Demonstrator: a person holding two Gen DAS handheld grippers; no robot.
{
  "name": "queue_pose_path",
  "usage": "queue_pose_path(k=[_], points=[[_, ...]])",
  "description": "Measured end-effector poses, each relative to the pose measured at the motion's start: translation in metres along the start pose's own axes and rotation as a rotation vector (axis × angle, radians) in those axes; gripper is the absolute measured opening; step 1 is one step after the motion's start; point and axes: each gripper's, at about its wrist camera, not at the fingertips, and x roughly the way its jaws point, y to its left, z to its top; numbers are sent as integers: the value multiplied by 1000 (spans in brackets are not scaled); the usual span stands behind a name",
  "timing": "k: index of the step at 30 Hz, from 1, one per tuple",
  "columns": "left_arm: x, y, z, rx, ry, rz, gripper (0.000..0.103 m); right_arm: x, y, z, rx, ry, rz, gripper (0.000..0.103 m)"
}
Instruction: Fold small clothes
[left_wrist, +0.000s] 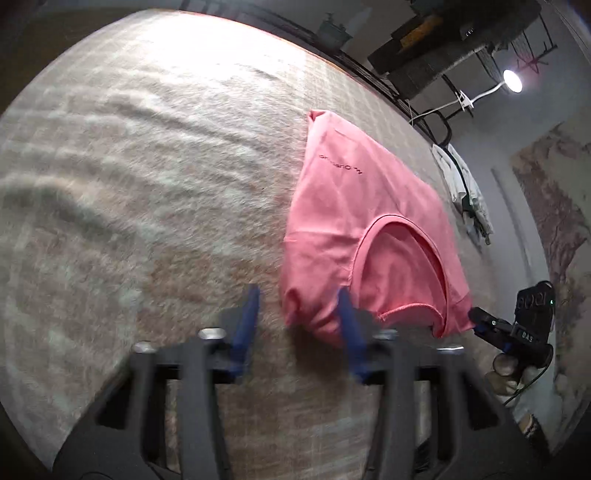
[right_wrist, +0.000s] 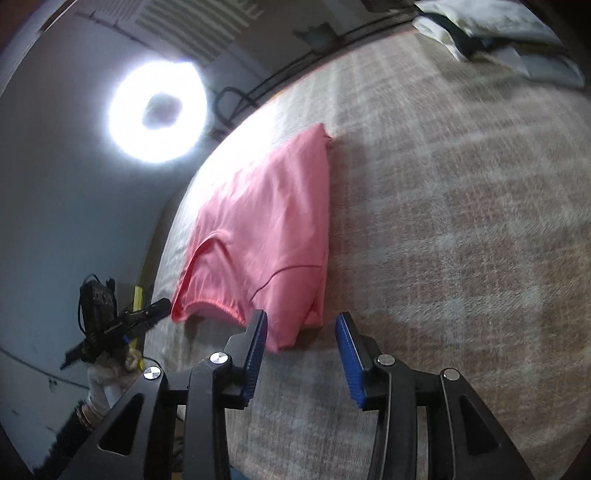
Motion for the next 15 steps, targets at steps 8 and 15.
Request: queue_pose_path(k=[8, 15], points=[[-4, -15, -9, 169, -17, 236, 0, 17, 14, 3, -61, 35, -55, 2], [-20, -23, 36, 90, -100, 114, 45, 7, 35, 14, -159, 39, -88, 36]])
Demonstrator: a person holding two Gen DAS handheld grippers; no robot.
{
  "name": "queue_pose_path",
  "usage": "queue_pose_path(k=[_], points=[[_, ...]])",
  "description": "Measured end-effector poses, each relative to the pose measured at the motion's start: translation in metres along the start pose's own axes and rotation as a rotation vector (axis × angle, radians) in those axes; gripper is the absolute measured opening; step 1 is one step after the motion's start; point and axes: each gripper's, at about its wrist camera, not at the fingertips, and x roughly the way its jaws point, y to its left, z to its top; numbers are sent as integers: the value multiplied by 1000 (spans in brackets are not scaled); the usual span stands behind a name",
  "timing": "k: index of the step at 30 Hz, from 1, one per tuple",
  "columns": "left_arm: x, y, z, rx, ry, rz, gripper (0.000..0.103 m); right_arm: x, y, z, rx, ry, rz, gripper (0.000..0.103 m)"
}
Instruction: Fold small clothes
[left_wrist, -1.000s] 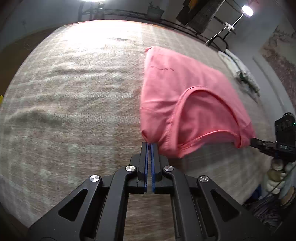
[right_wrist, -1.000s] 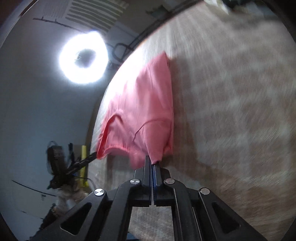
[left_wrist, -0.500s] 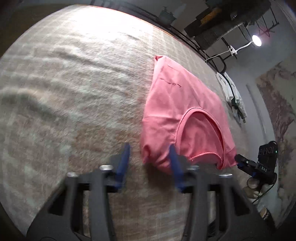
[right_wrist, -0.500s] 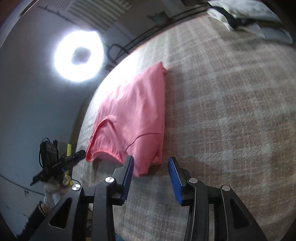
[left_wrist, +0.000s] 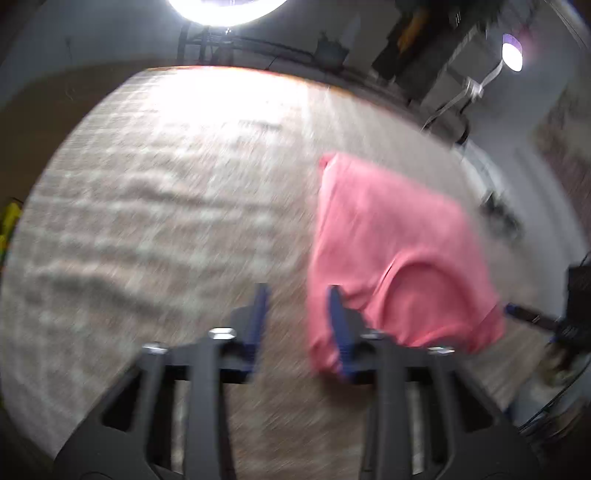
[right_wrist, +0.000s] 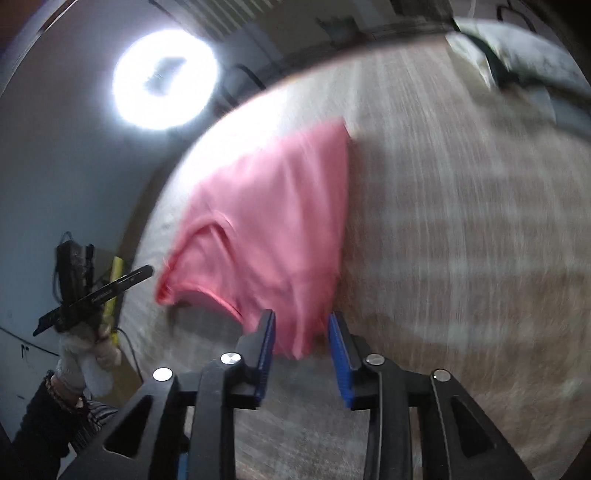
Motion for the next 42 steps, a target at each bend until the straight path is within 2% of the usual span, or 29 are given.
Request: queue_pose_path(k=[3, 6, 10, 15, 19, 20, 22, 23, 25, 28, 30, 31, 35, 36, 38, 39, 42], points=[[11, -4, 29, -61, 10, -119, 46, -9, -4, 20, 15, -60, 46, 37], [31, 6, 52, -139, 32, -196, 46, -7, -12, 42, 52, -97, 92, 37], [64, 19, 72, -211, 82, -236, 46, 8, -32, 70, 114, -104, 128, 37], [94, 36, 87, -298, 105, -285, 46, 37, -50, 100, 179, -94, 158, 37], [107, 32, 94, -302, 122, -333, 46, 60, -61, 117, 207, -79, 166, 37], [109, 29, 95, -298, 127, -346, 44, 66, -63, 121, 218, -72, 177, 35], [113, 23, 97, -282, 136, -372, 23, 76, -66, 127, 232, -60, 197, 30], [112, 21, 97, -278, 138, -379, 21, 81, -67, 130, 235, -55, 202, 25], [113, 16, 97, -276, 134, -388, 20, 89, -68, 135, 233, -46, 209, 19], [118, 17, 97, -302, 134, -387, 20, 90, -71, 140, 249, -51, 231, 18], [123, 20, 98, -333, 134, -384, 20, 89, -75, 141, 258, -56, 247, 21], [127, 21, 99, -358, 141, -397, 20, 90, -78, 143, 267, -57, 256, 27], [134, 22, 101, -384, 140, -405, 20, 92, -87, 143, 299, -66, 279, 27], [134, 20, 101, -380, 132, -401, 20, 92, -88, 140, 304, -68, 279, 25], [129, 15, 102, -365, 101, -365, 12, 92, -87, 138, 301, -74, 263, 3], [125, 13, 103, -352, 80, -344, 4, 94, -83, 139, 293, -77, 256, 3], [112, 14, 104, -317, 9, -292, 2, 89, -64, 141, 216, -97, 173, 0]])
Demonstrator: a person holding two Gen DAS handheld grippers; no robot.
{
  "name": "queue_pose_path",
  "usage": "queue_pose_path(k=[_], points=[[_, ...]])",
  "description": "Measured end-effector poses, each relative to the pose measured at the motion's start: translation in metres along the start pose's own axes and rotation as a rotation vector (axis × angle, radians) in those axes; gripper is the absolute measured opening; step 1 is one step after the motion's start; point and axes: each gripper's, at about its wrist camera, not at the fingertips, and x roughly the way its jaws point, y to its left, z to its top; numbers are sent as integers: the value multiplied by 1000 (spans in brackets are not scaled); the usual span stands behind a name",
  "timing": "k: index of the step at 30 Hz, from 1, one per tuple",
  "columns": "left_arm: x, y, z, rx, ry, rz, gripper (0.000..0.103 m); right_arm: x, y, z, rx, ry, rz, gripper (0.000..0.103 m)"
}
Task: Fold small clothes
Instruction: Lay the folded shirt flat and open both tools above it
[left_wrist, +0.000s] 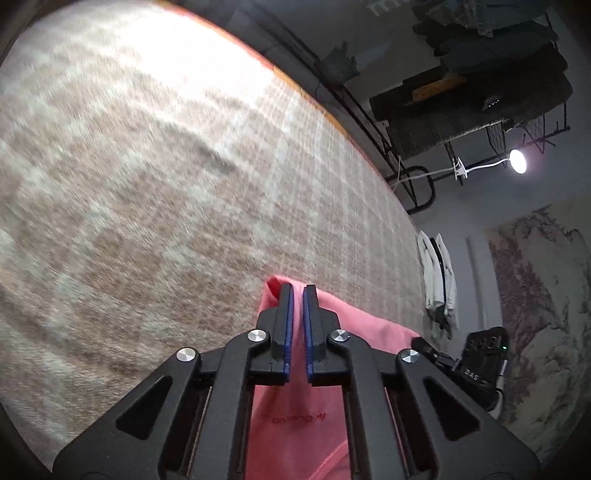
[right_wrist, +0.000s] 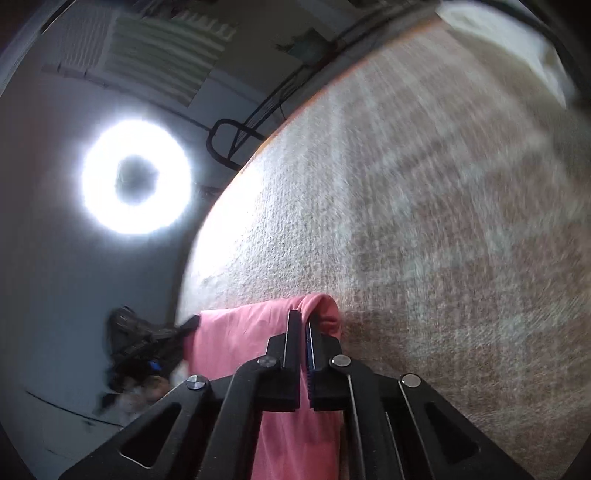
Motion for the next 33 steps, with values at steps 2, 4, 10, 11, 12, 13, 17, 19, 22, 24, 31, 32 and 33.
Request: queue_pose_path(k=[2, 4, 10, 11, 12, 13, 17, 19, 22, 24, 31, 32, 33], points=[[-7, 1, 2, 25, -46, 50, 1, -3, 9, -1, -48, -16, -48, 0], [-14, 2, 4, 34, -91, 108, 1, -3, 9, -1, -53, -25, -87, 0], [-26, -11, 7, 100, -101, 97, 1, -8, 15, -1, -99, -31, -178, 4], [-25, -16, 5, 112, -90, 89, 1, -8, 20, -1, -118, -24, -194, 6], [-24, -21, 3, 129, -87, 87, 1, -9, 25, -1, -141, -31, -227, 7], [-22, -29, 0, 167, -80, 96, 1, -11, 29, 0, -158, -39, -257, 16], [-10, -52, -11, 301, -58, 131, 1, -24, 43, 3, -201, -104, -265, 19], [1, -57, -16, 338, -35, 153, 1, -26, 49, 2, -224, -112, -216, 19], [17, -57, -24, 413, -28, 258, 1, -15, 56, -3, -273, -78, -198, 19], [30, -45, -31, 426, -3, 332, 1, -8, 57, -9, -298, -55, -231, 19], [-2, -45, -33, 405, -64, 341, 1, 5, 62, -23, -406, 1, -436, 17], [-10, -49, -34, 394, -69, 312, 1, 0, 65, -26, -413, -13, -434, 17], [-16, -53, -37, 393, -73, 276, 1, -7, 69, -29, -419, -24, -416, 17]])
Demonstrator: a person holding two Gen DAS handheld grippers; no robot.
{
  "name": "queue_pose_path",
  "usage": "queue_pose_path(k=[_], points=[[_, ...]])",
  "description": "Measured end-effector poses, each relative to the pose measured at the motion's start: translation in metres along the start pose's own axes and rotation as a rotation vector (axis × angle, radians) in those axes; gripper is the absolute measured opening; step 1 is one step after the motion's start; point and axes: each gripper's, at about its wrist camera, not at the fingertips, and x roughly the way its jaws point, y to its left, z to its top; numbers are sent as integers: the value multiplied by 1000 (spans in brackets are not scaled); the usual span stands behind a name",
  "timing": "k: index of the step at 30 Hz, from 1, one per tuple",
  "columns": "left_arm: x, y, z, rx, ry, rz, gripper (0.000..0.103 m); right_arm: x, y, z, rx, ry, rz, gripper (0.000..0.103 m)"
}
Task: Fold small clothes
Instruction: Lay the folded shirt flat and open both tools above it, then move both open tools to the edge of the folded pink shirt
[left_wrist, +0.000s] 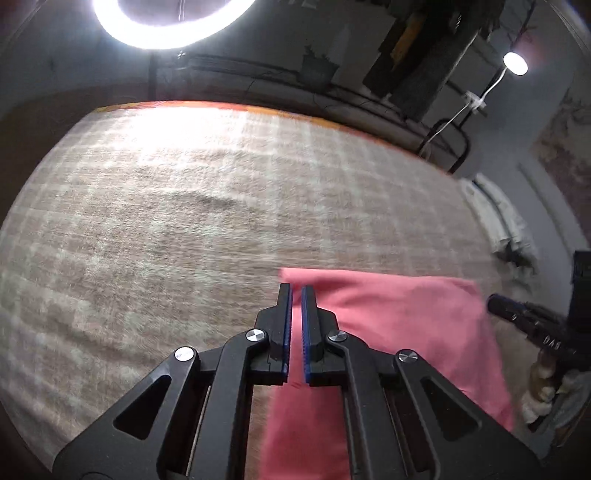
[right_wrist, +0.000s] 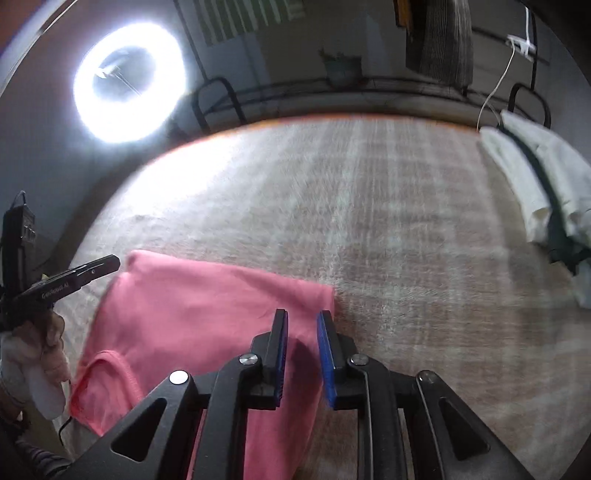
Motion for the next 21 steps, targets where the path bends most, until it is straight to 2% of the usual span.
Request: queue_pose_path(k=[2, 3, 6, 9, 12, 13, 15, 17, 21], points=[[-10, -18, -4, 32, -4, -76, 1, -17, 10, -4, -10, -25, 84, 17], [-11, -27, -7, 55, 3, -92, 1, -24, 17, -7, -29, -40, 119, 18], [-4, -52, -17, 107, 31, -108, 1, -30, 44, -14, -102, -51, 154, 18], [17, -72, -23, 149, 79, -90, 1, -16, 62, -18, -135, -27, 154, 18], [43, -69, -31, 164, 134, -33, 1, 3, 70, -25, -171, 19, 143, 18], [44, -66, -33, 157, 120, -43, 1, 11, 71, -28, -188, 42, 125, 18], [43, -65, -32, 141, 125, -55, 1, 22, 73, -34, -218, 69, 94, 17], [35, -61, -30, 128, 121, -47, 1, 20, 73, -36, -231, 61, 89, 17], [5, -56, -27, 98, 80, -39, 1, -1, 65, -40, -187, 50, 110, 18]])
